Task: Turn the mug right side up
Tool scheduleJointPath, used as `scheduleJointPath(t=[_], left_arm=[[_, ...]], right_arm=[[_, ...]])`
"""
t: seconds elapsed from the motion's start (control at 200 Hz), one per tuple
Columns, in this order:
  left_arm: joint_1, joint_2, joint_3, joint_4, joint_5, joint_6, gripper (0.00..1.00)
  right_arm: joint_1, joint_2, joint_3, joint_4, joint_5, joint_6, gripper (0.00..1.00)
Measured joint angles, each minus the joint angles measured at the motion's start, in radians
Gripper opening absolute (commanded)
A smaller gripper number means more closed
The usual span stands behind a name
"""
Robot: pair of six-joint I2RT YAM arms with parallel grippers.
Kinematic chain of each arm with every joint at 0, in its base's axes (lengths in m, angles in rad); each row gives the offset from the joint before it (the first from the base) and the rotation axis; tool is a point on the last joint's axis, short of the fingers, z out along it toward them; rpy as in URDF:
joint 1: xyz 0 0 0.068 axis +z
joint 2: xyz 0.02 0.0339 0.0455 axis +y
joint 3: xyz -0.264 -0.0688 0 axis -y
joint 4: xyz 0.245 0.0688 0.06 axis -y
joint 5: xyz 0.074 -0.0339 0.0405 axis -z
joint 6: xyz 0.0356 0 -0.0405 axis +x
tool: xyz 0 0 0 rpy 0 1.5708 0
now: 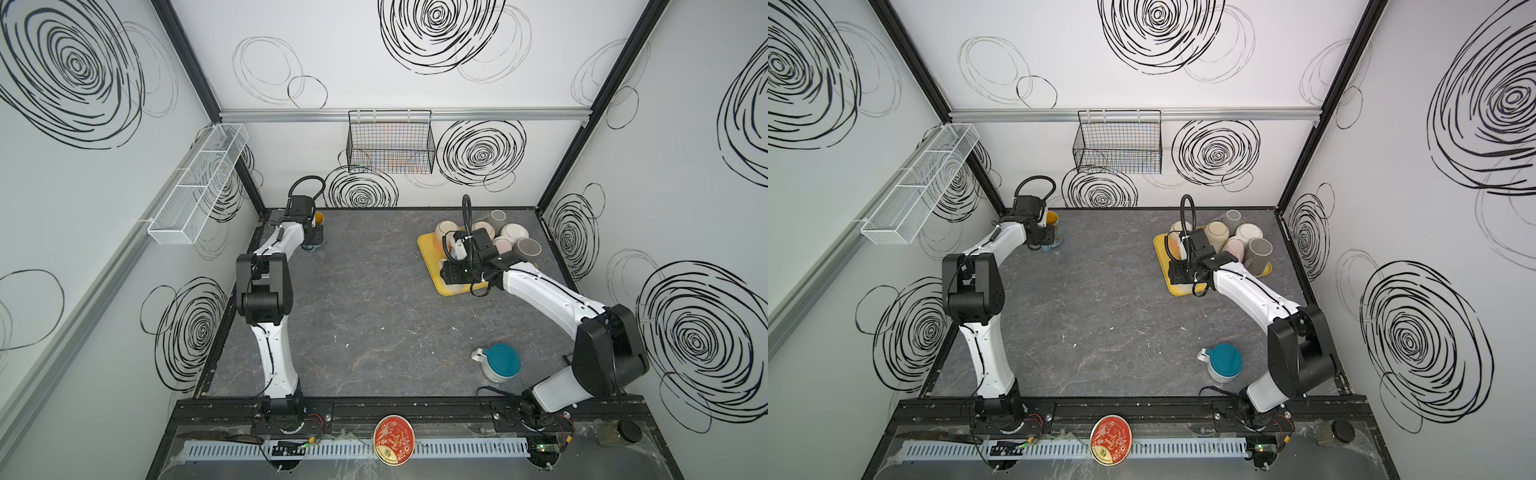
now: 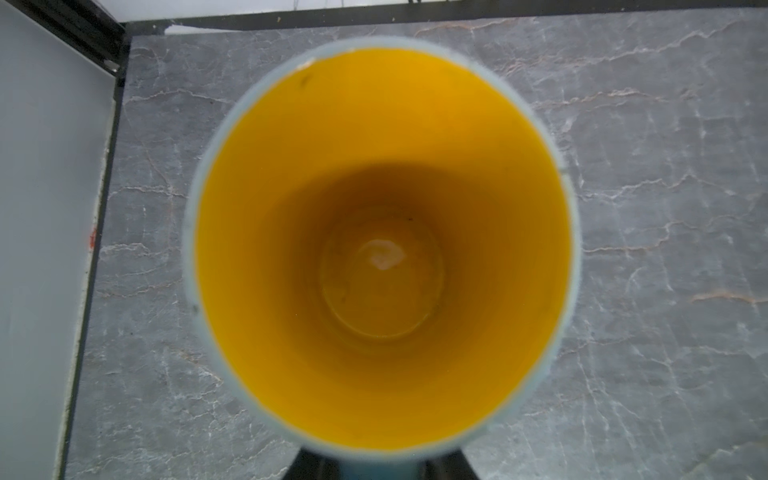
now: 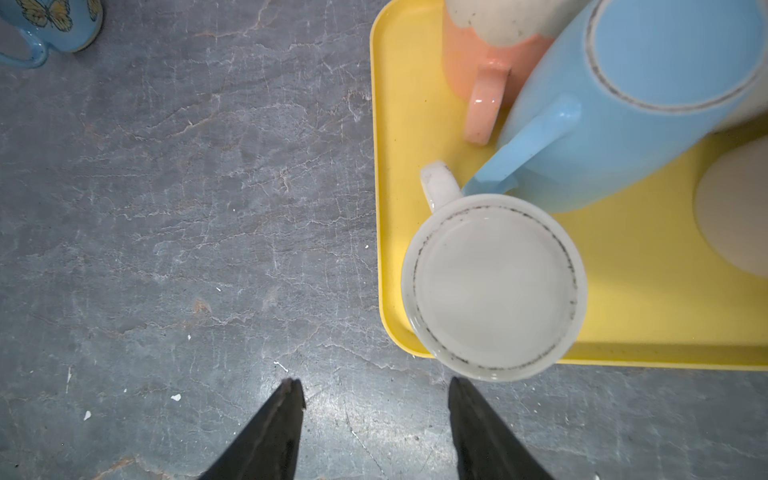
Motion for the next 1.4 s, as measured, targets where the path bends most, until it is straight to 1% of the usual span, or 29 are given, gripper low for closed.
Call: scheduleJointPath(t=[0.21, 0.35, 0.53, 0.64, 0.741, 0.811, 0.901, 1.001, 1.101, 1.216, 1.291, 1.401], left_arm=[[0.011, -0.023, -0.018, 0.018, -0.014, -0.005, 0.46], [0.011, -0.072, -0.035, 0.019, -0.035, -0.011, 0.48], [0.0, -0.223, -0.124, 0.052, -0.059, -0.064, 0.48], [-0.032, -0.325, -0.201, 0.108, -0.056, -0.111, 0.49], [-0.101, -0.394, -0.297, 0.182, -0.047, -0.156, 0.49], [-0.177, -0.415, -0.373, 0.238, -0.038, -0.193, 0.48], [-0.282, -0.41, -0.461, 0.313, -0.013, -0.248, 0.48], [-0.412, -0.363, -0.519, 0.406, 0.055, -0.325, 0.48], [-0.526, -0.259, -0.494, 0.499, 0.119, -0.383, 0.48], [-0.629, -0.114, -0.386, 0.557, 0.185, -0.451, 0.49], [-0.664, -0.041, -0.31, 0.582, 0.219, -0.493, 0.49], [-0.681, 0.027, -0.229, 0.615, 0.248, -0.554, 0.49]], right_arm=[[0.011, 0.038, 0.034, -0.028, 0.019, -0.003, 0.61], [0.015, 0.039, 0.038, -0.043, 0.036, -0.003, 0.62], [0.019, 0.038, 0.037, -0.047, 0.05, 0.001, 0.63], [0.005, 0.016, 0.019, -0.038, 0.036, 0.015, 0.63], [-0.029, -0.023, -0.009, -0.027, 0.009, 0.036, 0.63], [-0.065, -0.054, -0.036, -0.01, -0.014, 0.054, 0.63], [-0.105, -0.097, -0.075, 0.01, -0.04, 0.077, 0.62], [-0.141, -0.145, -0.133, 0.051, -0.089, 0.108, 0.62], [-0.157, -0.168, -0.176, 0.079, -0.134, 0.133, 0.62], [-0.16, -0.17, -0.197, 0.083, -0.164, 0.152, 0.6], [-0.16, -0.174, -0.213, 0.089, -0.18, 0.163, 0.58], [-0.16, -0.188, -0.246, 0.101, -0.202, 0.182, 0.56]])
